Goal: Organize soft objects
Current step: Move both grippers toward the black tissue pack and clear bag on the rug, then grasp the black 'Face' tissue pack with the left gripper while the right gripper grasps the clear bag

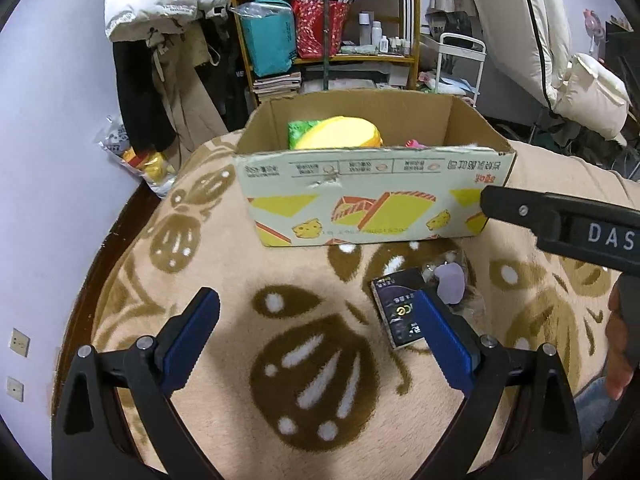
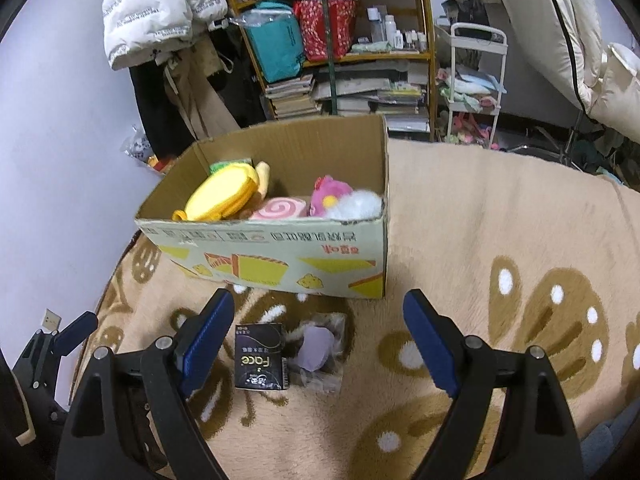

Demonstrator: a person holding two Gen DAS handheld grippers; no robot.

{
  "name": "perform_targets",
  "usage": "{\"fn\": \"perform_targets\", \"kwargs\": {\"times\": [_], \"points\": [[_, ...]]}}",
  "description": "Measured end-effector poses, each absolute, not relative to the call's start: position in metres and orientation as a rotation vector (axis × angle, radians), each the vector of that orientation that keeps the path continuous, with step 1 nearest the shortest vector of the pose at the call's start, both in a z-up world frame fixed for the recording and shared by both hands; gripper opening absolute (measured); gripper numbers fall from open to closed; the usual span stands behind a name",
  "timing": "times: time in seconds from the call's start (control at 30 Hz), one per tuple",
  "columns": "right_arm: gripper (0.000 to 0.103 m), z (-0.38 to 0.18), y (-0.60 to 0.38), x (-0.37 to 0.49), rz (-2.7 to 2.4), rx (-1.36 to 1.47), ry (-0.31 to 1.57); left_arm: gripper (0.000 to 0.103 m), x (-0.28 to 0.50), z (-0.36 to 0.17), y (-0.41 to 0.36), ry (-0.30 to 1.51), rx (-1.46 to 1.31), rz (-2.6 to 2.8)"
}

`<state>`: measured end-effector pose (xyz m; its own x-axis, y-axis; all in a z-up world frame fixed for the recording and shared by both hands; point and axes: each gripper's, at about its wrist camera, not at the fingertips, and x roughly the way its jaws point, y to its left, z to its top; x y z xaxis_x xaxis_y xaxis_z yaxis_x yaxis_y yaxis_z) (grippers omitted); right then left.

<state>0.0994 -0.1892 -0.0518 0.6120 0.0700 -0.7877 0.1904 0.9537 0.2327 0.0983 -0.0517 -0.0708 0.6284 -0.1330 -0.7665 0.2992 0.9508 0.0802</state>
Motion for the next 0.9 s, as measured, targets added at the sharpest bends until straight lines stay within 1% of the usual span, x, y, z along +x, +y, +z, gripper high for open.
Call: {"fn": "perform_targets", "kwargs": {"times": [0.53, 0.77, 0.9], "points": [[0.091, -0.087, -0.194, 0.124, -0.100, 0.346, 1.016, 0.096, 0.115, -0.103, -0.084, 0.911, 0.225, -0.313], [0.091, -0.106, -0.193, 0.132, -0.109, 0.348, 1.064, 0.096, 0.114, -0.116, -0.097, 0.903, 0.248, -0.332], [0.091, -0.118, -0.192, 0.134, -0.113, 0.355, 1.101, 0.096, 0.116, -0.125, -0.099, 0.933, 0.235, -0.341]]}}
